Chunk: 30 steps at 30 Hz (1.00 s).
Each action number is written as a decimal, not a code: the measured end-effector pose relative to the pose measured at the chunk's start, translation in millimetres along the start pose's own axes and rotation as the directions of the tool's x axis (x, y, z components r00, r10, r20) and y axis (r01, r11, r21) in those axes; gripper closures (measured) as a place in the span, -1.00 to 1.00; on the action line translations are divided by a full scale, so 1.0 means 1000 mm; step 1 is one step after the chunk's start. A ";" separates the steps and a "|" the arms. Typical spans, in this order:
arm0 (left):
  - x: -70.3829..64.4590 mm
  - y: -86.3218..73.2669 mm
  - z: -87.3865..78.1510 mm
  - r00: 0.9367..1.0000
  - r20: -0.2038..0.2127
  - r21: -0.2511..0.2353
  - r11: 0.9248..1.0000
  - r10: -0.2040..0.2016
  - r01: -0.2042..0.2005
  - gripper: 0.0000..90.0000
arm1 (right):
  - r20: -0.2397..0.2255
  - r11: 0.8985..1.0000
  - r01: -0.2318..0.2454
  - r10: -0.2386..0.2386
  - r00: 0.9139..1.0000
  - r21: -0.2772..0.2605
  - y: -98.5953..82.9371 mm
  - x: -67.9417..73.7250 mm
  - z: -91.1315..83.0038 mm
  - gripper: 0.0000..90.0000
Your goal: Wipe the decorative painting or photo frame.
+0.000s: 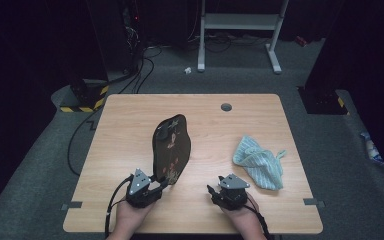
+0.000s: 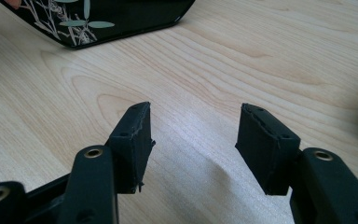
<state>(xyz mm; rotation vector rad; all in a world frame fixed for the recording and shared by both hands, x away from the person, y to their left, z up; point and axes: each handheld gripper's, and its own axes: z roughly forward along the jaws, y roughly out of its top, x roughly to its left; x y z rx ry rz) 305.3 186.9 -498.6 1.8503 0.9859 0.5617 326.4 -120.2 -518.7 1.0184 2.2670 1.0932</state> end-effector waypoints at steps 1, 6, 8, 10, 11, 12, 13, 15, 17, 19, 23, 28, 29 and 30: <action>0.001 -0.001 -0.001 1.000 -0.009 0.002 1.000 0.003 -0.003 0.28 | -0.004 1.000 0.000 0.000 1.000 0.000 0.000 0.000 0.000 -0.01; 0.010 -0.004 -0.005 0.999 -0.043 0.001 1.000 -0.020 0.020 0.26 | -0.020 1.000 0.002 -0.002 1.000 -0.004 0.003 -0.002 -0.001 0.00; 0.013 -0.005 -0.005 0.998 -0.051 0.004 1.000 -0.025 0.025 0.25 | -0.024 1.000 0.002 -0.002 1.000 -0.005 0.004 -0.003 0.000 0.00; 0.016 -0.005 -0.006 0.998 -0.059 0.006 0.999 -0.031 0.032 0.24 | -0.026 1.000 -0.005 0.005 1.000 -0.003 0.004 -0.004 0.000 0.02; 0.016 -0.005 -0.007 0.998 -0.062 0.006 0.999 -0.032 0.033 0.24 | -0.030 1.000 -0.006 0.006 1.000 -0.002 0.004 -0.005 0.000 0.04; 0.017 -0.005 -0.007 0.997 -0.068 0.008 1.000 -0.027 0.028 0.23 | -0.034 1.000 -0.009 0.009 0.999 0.000 0.004 -0.005 0.001 0.04; 0.018 -0.005 -0.007 0.997 -0.069 0.005 0.999 -0.034 0.034 0.23 | -0.035 1.000 -0.011 0.011 0.999 0.000 0.005 -0.006 0.001 0.05; 0.020 -0.005 -0.008 0.997 -0.072 0.007 0.999 -0.032 0.032 0.23 | -0.038 1.000 -0.007 0.007 0.999 0.004 0.005 -0.005 0.002 0.06; 0.022 -0.005 -0.007 0.996 -0.081 0.006 0.999 -0.038 0.038 0.23 | -0.039 1.000 -0.007 0.007 0.999 0.004 0.004 -0.005 0.002 0.06; 0.024 -0.005 -0.007 0.995 -0.090 0.008 0.999 -0.039 0.039 0.24 | -0.039 1.000 -0.008 0.008 0.999 0.005 0.004 -0.005 0.003 0.07; 0.030 -0.005 -0.006 0.993 -0.102 0.010 0.999 -0.053 0.054 0.24 | -0.035 1.000 -0.002 0.003 0.999 0.013 0.002 -0.004 0.002 0.07; 0.038 -0.004 -0.003 0.991 -0.116 0.011 0.997 -0.068 0.070 0.24 | -0.024 1.000 -0.008 0.009 1.000 0.012 0.000 -0.006 0.000 0.06; 0.039 -0.004 -0.003 0.990 -0.118 0.012 0.997 -0.073 0.075 0.24 | -0.022 1.000 -0.012 0.012 1.000 0.013 -0.001 -0.007 -0.001 0.05; 0.040 -0.004 -0.002 0.990 -0.121 0.013 0.997 -0.075 0.077 0.24 | -0.020 1.000 -0.012 0.013 1.000 0.012 -0.001 -0.007 -0.001 0.05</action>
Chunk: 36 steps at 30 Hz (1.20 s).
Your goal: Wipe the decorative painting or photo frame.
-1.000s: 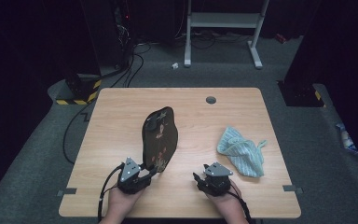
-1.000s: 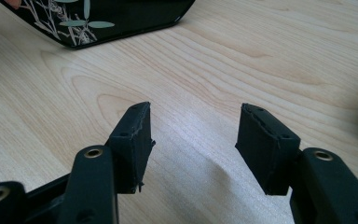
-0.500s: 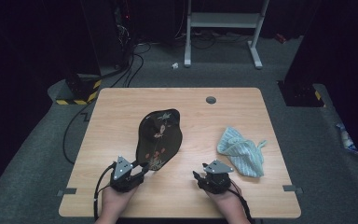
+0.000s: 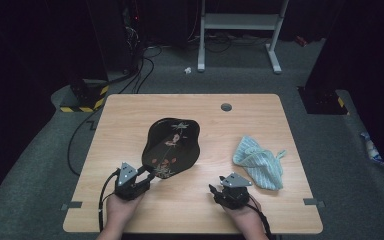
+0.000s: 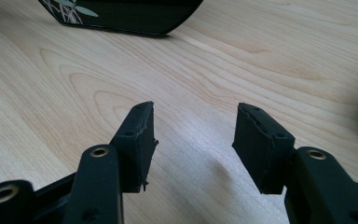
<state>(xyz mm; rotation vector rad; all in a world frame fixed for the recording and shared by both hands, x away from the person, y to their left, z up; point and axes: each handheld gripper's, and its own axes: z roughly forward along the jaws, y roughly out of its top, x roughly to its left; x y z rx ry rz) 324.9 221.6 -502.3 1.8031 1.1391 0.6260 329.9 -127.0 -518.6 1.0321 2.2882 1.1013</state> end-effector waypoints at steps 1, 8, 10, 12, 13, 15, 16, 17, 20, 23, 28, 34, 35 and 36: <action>0.001 0.000 0.001 1.000 -0.002 0.000 1.000 -0.002 0.002 0.24 | 0.003 1.000 0.000 0.000 1.000 0.001 0.000 0.000 -0.001 0.05; 0.008 0.001 0.006 1.000 -0.010 0.003 1.000 -0.025 0.025 0.24 | 0.019 1.000 -0.011 0.011 1.000 0.001 -0.005 -0.003 -0.006 0.04; 0.009 0.002 0.008 0.999 -0.011 0.002 0.999 -0.032 0.032 0.25 | 0.021 1.000 -0.012 0.012 1.000 0.000 -0.006 -0.003 -0.007 0.04; 0.010 0.002 0.010 0.999 -0.014 0.002 0.999 -0.038 0.038 0.25 | 0.024 1.000 -0.010 0.010 1.000 0.000 -0.007 -0.003 -0.008 0.04; 0.011 0.002 0.011 0.999 -0.015 0.002 0.999 -0.038 0.038 0.25 | 0.025 1.000 -0.009 0.009 1.000 0.000 -0.007 -0.003 -0.009 0.04; 0.012 0.003 0.014 0.999 -0.021 0.009 0.999 -0.037 0.037 0.25 | 0.027 1.000 -0.009 0.009 1.000 -0.001 -0.007 -0.003 -0.010 0.04; 0.013 0.004 0.015 0.999 -0.022 0.007 0.999 -0.038 0.038 0.25 | 0.029 1.000 -0.009 0.009 1.000 -0.002 -0.007 -0.003 -0.011 0.04; 0.013 0.005 0.016 0.999 -0.025 0.005 0.999 -0.041 0.041 0.25 | 0.031 1.000 -0.012 0.012 0.999 -0.003 -0.008 -0.003 -0.011 0.04; 0.016 0.006 0.021 0.998 -0.027 0.007 0.999 -0.048 0.048 0.26 | 0.033 1.000 -0.012 0.012 0.999 -0.003 -0.008 -0.002 -0.013 0.04; 0.018 0.006 0.028 0.998 -0.030 0.014 0.999 -0.050 0.051 0.26 | 0.036 1.000 -0.011 0.011 0.999 -0.004 -0.008 -0.001 -0.013 0.04; 0.020 0.005 0.036 0.998 -0.023 0.032 0.997 -0.063 0.064 0.26 | 0.035 1.000 -0.015 0.015 0.999 0.000 -0.010 -0.001 -0.013 0.04; 0.017 0.003 0.038 0.998 0.008 0.043 0.997 -0.065 0.065 0.24 | 0.015 0.999 -0.032 0.032 0.999 -0.008 -0.008 0.001 -0.013 0.04; 0.016 0.003 0.037 0.998 0.013 0.041 0.997 -0.064 0.064 0.24 | 0.003 0.999 -0.037 0.037 0.999 -0.014 -0.007 0.002 -0.011 0.04; 0.015 0.002 0.036 0.998 0.014 0.045 0.997 -0.057 0.056 0.24 | -0.006 0.999 -0.032 0.032 0.999 -0.019 -0.004 0.004 -0.009 0.04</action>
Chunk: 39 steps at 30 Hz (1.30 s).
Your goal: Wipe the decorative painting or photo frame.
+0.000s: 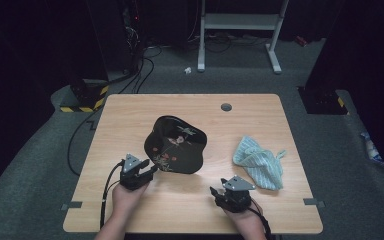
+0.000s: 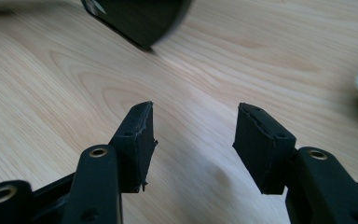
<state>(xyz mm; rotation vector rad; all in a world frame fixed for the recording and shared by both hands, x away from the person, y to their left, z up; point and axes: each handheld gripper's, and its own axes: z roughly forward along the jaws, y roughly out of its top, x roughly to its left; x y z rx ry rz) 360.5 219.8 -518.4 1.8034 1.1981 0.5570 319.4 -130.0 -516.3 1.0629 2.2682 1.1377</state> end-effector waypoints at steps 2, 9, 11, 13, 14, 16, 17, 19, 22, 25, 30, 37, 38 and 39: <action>-0.002 -0.002 -0.001 1.000 0.008 0.004 1.000 0.006 -0.006 0.22 | -0.013 1.000 0.016 -0.016 1.000 -0.004 0.006 0.005 0.005 0.04; -0.007 -0.004 0.002 0.999 0.036 0.017 1.000 0.008 -0.009 0.20 | -0.033 0.998 0.024 -0.026 0.999 -0.049 0.019 0.012 0.017 0.30; -0.009 -0.005 0.003 0.999 0.037 0.022 1.000 0.006 -0.007 0.20 | -0.015 0.997 0.031 -0.033 0.999 -0.075 0.028 0.013 0.022 0.39; -0.011 -0.006 0.004 0.999 0.036 0.022 1.000 0.013 -0.014 0.20 | -0.021 0.995 0.017 -0.020 1.000 -0.097 0.038 0.012 0.029 0.45; -0.012 -0.006 0.003 0.999 0.038 0.022 1.000 0.012 -0.012 0.20 | -0.016 0.995 0.023 -0.024 1.000 -0.097 0.043 0.012 0.032 0.47; -0.012 -0.006 0.003 0.999 0.030 0.024 1.000 0.014 -0.015 0.19 | 0.008 0.995 0.032 -0.032 0.999 -0.098 0.050 0.011 0.037 0.53; -0.011 -0.006 0.003 0.999 0.033 0.022 1.000 0.017 -0.017 0.19 | 0.003 0.995 0.024 -0.023 1.000 -0.098 0.053 0.009 0.039 0.54; -0.011 -0.005 0.002 0.999 0.031 0.016 1.000 0.013 -0.013 0.20 | 0.000 0.995 0.010 -0.010 1.000 -0.101 0.056 0.006 0.041 0.53; -0.010 -0.006 0.002 0.999 0.029 0.016 1.000 0.015 -0.015 0.20 | 0.003 0.995 0.007 -0.007 1.000 -0.097 0.056 0.006 0.041 0.50; -0.010 -0.006 0.001 1.000 0.023 0.019 1.000 0.018 -0.018 0.20 | 0.006 0.996 0.014 -0.013 1.000 -0.094 0.055 0.006 0.038 0.44; -0.007 -0.007 -0.004 0.999 -0.007 0.028 0.999 0.046 -0.045 0.17 | 0.004 0.996 0.022 -0.021 1.000 -0.087 0.054 0.005 0.033 0.30; 0.008 -0.014 -0.020 0.998 -0.050 0.056 0.998 0.030 -0.027 0.04 | 0.020 0.998 0.009 -0.008 1.000 -0.058 0.044 -0.007 0.026 -0.09; 0.010 -0.016 -0.022 0.997 -0.064 0.062 0.998 0.035 -0.032 0.03 | 0.021 0.999 0.006 -0.004 1.000 -0.052 0.042 -0.009 0.025 -0.14; 0.013 -0.018 -0.024 0.996 -0.076 0.077 0.996 0.042 -0.036 0.01 | 0.024 0.999 0.003 -0.002 1.000 -0.042 0.039 -0.012 0.024 -0.18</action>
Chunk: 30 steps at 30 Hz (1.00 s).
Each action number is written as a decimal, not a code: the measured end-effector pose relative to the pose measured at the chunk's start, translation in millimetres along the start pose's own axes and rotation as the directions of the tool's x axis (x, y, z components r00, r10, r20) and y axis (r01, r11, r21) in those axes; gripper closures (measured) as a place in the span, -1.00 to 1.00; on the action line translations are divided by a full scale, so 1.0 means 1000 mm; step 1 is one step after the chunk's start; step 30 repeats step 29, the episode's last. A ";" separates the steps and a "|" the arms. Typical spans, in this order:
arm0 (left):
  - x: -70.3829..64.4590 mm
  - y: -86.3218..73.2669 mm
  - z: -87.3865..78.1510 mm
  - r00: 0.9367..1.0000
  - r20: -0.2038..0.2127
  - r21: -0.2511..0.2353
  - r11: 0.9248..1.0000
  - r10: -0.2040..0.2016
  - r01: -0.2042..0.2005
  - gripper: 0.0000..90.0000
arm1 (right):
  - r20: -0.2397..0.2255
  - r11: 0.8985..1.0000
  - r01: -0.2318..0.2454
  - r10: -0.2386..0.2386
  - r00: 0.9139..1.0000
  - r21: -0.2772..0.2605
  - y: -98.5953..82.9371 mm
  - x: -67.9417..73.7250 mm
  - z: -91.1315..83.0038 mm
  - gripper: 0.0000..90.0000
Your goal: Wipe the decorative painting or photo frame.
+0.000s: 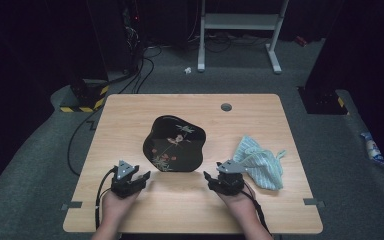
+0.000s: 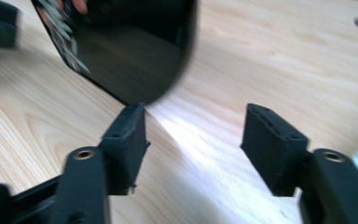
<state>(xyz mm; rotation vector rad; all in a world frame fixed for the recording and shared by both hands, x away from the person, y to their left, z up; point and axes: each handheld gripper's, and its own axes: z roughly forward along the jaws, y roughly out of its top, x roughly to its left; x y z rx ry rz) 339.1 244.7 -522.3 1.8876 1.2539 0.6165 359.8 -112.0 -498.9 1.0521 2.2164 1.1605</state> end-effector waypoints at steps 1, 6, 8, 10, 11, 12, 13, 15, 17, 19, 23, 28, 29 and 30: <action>0.004 -0.003 -0.001 1.000 -0.009 0.021 1.000 0.008 -0.008 -0.01 | 0.003 1.000 -0.002 0.002 1.000 0.010 -0.004 -0.003 -0.001 -0.22; 0.024 -0.018 -0.011 1.000 -0.017 0.092 0.996 0.015 -0.014 -0.19 | 0.010 0.996 -0.014 0.013 1.000 0.090 -0.030 -0.020 -0.012 -0.35; 0.032 -0.023 -0.018 1.000 -0.009 0.096 0.995 0.016 -0.015 -0.21 | 0.023 0.990 -0.018 0.015 1.000 0.141 -0.041 -0.027 -0.016 -0.36; 0.038 -0.029 -0.025 0.999 0.009 0.102 0.994 0.032 -0.033 -0.33 | 0.033 0.985 -0.038 0.033 0.999 0.168 -0.049 -0.034 -0.021 -0.39; 0.040 -0.031 -0.028 0.999 0.009 0.107 0.994 0.037 -0.037 -0.40 | 0.037 0.985 -0.047 0.041 0.998 0.167 -0.051 -0.037 -0.024 -0.40; 0.042 -0.033 -0.031 0.999 0.015 0.109 0.993 0.040 -0.042 -0.47 | 0.042 0.984 -0.045 0.039 0.998 0.171 -0.052 -0.039 -0.026 -0.41; 0.045 -0.035 -0.033 0.998 0.037 0.113 0.992 0.053 -0.057 -0.52 | 0.036 0.984 -0.038 0.033 0.999 0.171 -0.053 -0.040 -0.028 -0.42; 0.046 -0.037 -0.035 0.998 0.041 0.118 0.991 0.054 -0.058 -0.59 | 0.022 0.985 -0.029 0.026 0.999 0.172 -0.054 -0.041 -0.029 -0.44; 0.045 -0.036 -0.033 0.998 0.035 0.121 0.991 0.048 -0.052 -0.62 | 0.027 0.984 -0.025 0.020 0.999 0.174 -0.054 -0.040 -0.028 -0.45; 0.043 -0.034 -0.031 0.998 0.031 0.121 0.991 0.049 -0.052 -0.65 | 0.036 0.984 -0.033 0.028 0.999 0.175 -0.054 -0.039 -0.028 -0.45; 0.044 -0.034 -0.031 0.999 0.031 0.116 0.992 0.043 -0.047 -0.60 | 0.037 0.984 -0.034 0.028 0.999 0.175 -0.054 -0.039 -0.028 -0.46; 0.044 -0.034 -0.031 0.999 0.031 0.116 0.992 0.044 -0.047 -0.59 | 0.041 0.984 -0.037 0.030 0.999 0.175 -0.054 -0.038 -0.028 -0.46; 0.045 -0.034 -0.031 0.998 0.033 0.116 0.992 0.045 -0.048 -0.59 | 0.042 0.984 -0.038 0.031 0.999 0.175 -0.054 -0.038 -0.028 -0.46; 0.045 -0.034 -0.031 0.998 0.033 0.116 0.992 0.045 -0.048 -0.59 | 0.042 0.984 -0.038 0.031 0.999 0.175 -0.054 -0.038 -0.028 -0.46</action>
